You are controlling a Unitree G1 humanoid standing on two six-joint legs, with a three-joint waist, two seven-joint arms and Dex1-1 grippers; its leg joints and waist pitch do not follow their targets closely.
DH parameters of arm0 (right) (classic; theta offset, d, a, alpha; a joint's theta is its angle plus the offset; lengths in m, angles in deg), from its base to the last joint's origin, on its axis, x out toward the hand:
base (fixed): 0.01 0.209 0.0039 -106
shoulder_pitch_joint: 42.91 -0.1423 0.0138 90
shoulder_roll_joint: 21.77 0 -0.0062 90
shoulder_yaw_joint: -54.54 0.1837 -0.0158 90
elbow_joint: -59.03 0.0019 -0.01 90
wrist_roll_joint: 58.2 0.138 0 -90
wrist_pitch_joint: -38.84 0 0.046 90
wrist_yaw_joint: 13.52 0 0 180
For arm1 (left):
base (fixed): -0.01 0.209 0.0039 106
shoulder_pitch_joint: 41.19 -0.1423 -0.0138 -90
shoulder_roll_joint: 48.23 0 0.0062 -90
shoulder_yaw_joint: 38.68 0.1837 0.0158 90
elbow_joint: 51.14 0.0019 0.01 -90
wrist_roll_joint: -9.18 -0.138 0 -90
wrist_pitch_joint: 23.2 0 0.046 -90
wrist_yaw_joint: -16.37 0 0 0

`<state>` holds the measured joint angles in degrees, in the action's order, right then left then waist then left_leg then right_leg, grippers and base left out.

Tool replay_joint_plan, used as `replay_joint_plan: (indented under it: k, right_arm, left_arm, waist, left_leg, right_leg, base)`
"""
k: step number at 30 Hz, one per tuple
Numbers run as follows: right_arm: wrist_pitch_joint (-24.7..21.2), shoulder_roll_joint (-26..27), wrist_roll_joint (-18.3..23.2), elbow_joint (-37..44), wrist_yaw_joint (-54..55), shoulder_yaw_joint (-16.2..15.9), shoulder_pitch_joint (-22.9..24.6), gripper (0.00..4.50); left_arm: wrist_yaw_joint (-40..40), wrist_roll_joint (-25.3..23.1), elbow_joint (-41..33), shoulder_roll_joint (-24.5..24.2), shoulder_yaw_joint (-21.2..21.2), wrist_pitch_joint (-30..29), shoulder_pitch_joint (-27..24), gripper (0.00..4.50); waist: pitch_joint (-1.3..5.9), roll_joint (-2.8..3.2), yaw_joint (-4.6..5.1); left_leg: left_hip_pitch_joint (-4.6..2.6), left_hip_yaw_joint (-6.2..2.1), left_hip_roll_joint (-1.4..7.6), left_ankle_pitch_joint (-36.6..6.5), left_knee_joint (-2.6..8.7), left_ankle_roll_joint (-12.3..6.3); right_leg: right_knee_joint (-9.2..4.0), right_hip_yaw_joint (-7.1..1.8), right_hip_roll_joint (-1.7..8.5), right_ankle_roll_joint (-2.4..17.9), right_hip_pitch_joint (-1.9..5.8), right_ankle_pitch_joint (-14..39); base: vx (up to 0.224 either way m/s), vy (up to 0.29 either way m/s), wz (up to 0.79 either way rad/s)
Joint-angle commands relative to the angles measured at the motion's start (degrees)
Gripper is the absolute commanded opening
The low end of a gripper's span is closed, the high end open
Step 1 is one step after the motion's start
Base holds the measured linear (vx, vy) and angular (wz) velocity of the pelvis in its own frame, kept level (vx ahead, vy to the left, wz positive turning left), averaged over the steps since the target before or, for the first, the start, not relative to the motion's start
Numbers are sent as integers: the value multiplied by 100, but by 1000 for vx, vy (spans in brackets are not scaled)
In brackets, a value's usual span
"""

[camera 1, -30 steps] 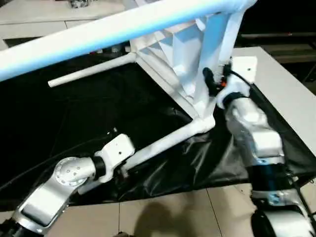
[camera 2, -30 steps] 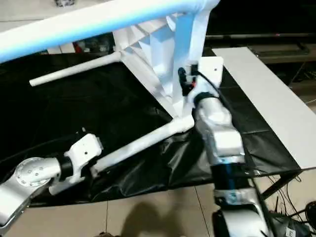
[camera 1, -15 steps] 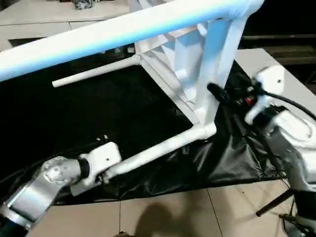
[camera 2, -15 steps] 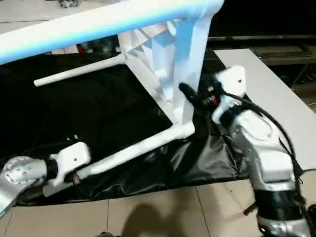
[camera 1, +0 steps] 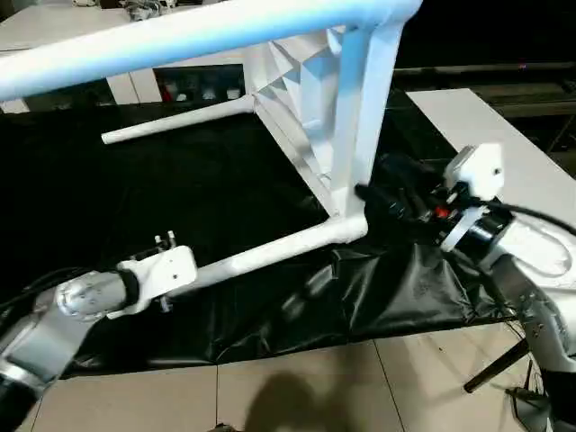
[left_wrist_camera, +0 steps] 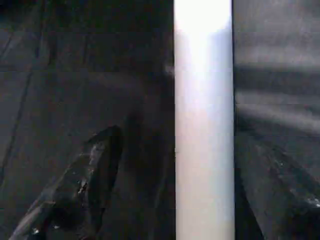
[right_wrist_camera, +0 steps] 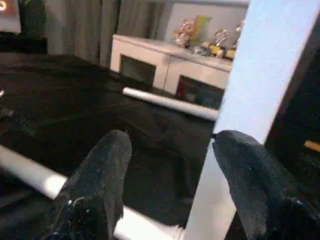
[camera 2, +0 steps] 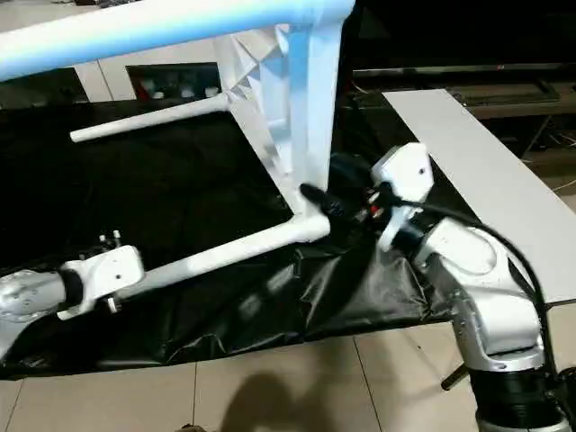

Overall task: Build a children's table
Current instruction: Flip table

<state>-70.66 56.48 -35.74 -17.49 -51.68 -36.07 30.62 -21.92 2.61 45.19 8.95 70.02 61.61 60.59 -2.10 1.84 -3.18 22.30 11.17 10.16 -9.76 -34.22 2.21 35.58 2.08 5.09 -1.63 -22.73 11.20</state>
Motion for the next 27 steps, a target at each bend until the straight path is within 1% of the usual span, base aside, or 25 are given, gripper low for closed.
replay_joint_plan:
  k: [1,2,3,4,6,7,9,10,11,12,13,14,15,16,17,18,19,20,21,22,23,24,25,26,27]
  right_arm:
    - [86,25,-160,90,2,-179,54,297]
    - [87,49,-174,88,20,-201,61,297]
    - [84,86,-188,87,47,-231,71,297]
    - [77,188,-190,79,117,-259,88,297]
    - [68,286,-185,66,192,-267,108,297]
    - [71,371,-196,71,235,-304,148,297]
    - [59,496,-155,104,281,-352,222,297]
    - [74,642,-152,128,372,-434,319,297]
    - [91,729,-165,132,438,-484,379,314]
    - [103,789,-177,133,488,-517,423,314]
    - [141,888,-213,113,570,-558,484,314]
    - [168,947,-242,89,620,-575,511,314]
    - [168,947,-242,89,620,-575,511,314]
    - [199,1028,-280,46,695,-587,542,314]
    - [231,1100,-307,1,762,-589,571,314]
    - [248,1147,-327,-25,799,-585,588,314]
    - [260,1198,-340,-48,841,-585,605,314]
    - [271,1239,-356,-61,874,-588,618,314]
    - [278,1259,-371,-66,892,-590,623,314]
    - [289,1280,-388,-71,913,-593,627,314]
    - [289,1280,-388,-71,913,-593,627,314]
    - [302,1319,-402,-88,937,-619,620,314]
    - [302,1319,-402,-88,937,-619,620,314]
    - [305,1330,-408,-96,944,-631,614,314]
    - [317,1350,-414,-112,952,-652,598,314]
  left_arm:
    - [231,-162,430,-47,-144,224,-66,385]
    - [242,-184,506,-65,-139,264,-80,385]
    - [253,-212,611,-91,-133,328,-100,385]
    - [354,-238,773,-87,-197,445,-142,385]
    - [430,-271,867,-83,-250,566,-171,385]
    - [495,-194,852,-30,-370,854,-209,385]
    - [499,148,704,148,-642,1242,-293,385]
    - [461,545,360,345,-904,1481,-428,385]
    - [444,731,139,431,-1005,1607,-520,414]
    - [426,855,-27,481,-1064,1651,-594,422]
    - [486,923,-262,523,-1101,1779,-721,422]
    - [557,914,-386,537,-1107,1888,-791,427]
    - [557,914,-386,537,-1107,1888,-791,439]
    - [688,915,-572,587,-1143,2032,-891,439]
    - [867,861,-765,631,-1190,2246,-975,439]
    - [970,820,-862,672,-1237,2410,-1025,439]
    - [1238,634,-1011,711,-1353,2642,-1060,439]
    - [1510,374,-1127,753,-1510,2868,-1070,439]
    - [1656,190,-1179,783,-1626,2983,-1066,439]
    - [1812,-21,-1236,821,-1762,3105,-1061,439]
    - [1812,-21,-1236,821,-1762,3105,-1061,439]
    - [2285,-586,-1507,918,-2150,3373,-958,439]
    - [2285,-586,-1507,918,-2150,3373,-958,439]
    - [2462,-820,-1607,922,-2252,3469,-916,439]
    - [2759,-1160,-1781,970,-2424,3655,-839,439]
  waist:
    - [294,3,-13]
    - [295,14,-13]
    - [297,14,-10]
    - [294,23,-17]
    - [287,17,-8]
    - [279,24,-12]
    - [273,23,3]
    - [279,32,-20]
    - [273,36,-27]
    - [278,50,-33]
    - [284,40,-45]
    - [271,36,-50]
    - [266,27,-43]
    - [264,19,-48]
    - [255,18,-27]
    - [248,15,-24]
    - [250,14,-30]
    - [251,10,-21]
    - [245,15,-14]
    - [243,11,-16]
    - [242,6,-13]
    - [235,-25,-10]
    - [240,-1,-13]
    - [238,-2,-9]
    - [235,-19,-8]
  left_leg:
    - [-169,-167,240,-2049,470,217]
    - [-174,-164,232,-2060,464,222]
    - [-169,-167,230,-2076,467,227]
    - [-177,-175,243,-2121,482,242]
    - [-176,-180,239,-2247,484,268]
    - [-180,-188,244,-2283,493,283]
    - [-169,-194,248,-2377,504,305]
    - [-194,-199,259,-2428,501,324]
    - [-195,-200,274,-2514,512,341]
    - [-198,-200,279,-2547,518,361]
    - [-207,-194,281,-2588,517,362]
    - [-195,-196,278,-2625,527,363]
    - [-186,-194,277,-2624,531,366]
    - [-198,-187,263,-2629,526,370]
    - [-160,-197,262,-2595,530,375]
    - [-162,-196,263,-2622,535,371]
    - [-179,-206,267,-2685,531,379]
    - [-177,-211,271,-2683,531,379]
    - [-166,-215,275,-2673,535,376]
    - [-181,-212,266,-2688,529,393]
    - [-184,-214,257,-2684,526,401]
    - [-176,-211,252,-2686,527,390]
    - [-188,-226,268,-2673,523,418]
    - [-182,-225,262,-2658,525,411]
    - [-181,-229,262,-2664,523,413]
  right_leg:
    - [-473,-191,235,921,107,1623]
    - [-471,-190,224,910,92,1602]
    - [-465,-191,229,909,99,1605]
    - [-475,-190,235,916,91,1627]
    - [-476,-192,240,910,84,1738]
    - [-486,-192,245,884,79,1822]
    - [-503,-193,259,868,80,1938]
    - [-500,-194,273,890,59,1973]
    - [-513,-196,274,933,48,1938]
    - [-502,-196,268,957,45,1893]
    - [-495,-194,249,975,34,1764]
    - [-490,-195,242,951,38,1738]
    - [-488,-194,237,921,46,1744]
    - [-493,-198,237,855,45,1832]
    - [-495,-199,252,808,66,1891]
    - [-512,-199,256,768,64,1985]
    - [-526,-198,255,701,51,2124]
    - [-532,-202,251,658,56,2138]
    - [-541,-202,244,632,59,2123]
    - [-546,-199,238,584,49,2197]
    - [-543,-198,234,552,45,2240]
    - [-549,-197,226,532,41,2277]
    - [-545,-197,238,498,46,2280]
    - [-554,-199,232,494,39,2278]
    - [-548,-196,232,491,38,2265]
  base:
    - [0,0,0]
    - [0,0,0]
    - [0,0,0]
    - [0,0,0]
    - [0,0,0]
    - [0,0,0]
    - [0,0,0]
    - [0,0,0]
    - [0,0,0]
    - [0,0,0]
    - [0,0,0]
    - [0,0,0]
    - [0,0,0]
    - [0,0,0]
    - [0,0,0]
    - [0,0,0]
    - [0,0,0]
    - [0,0,0]
    - [0,0,0]
    - [0,0,0]
    - [0,0,0]
    - [0,0,0]
    - [0,0,0]
    - [0,0,0]
    - [0,0,0]
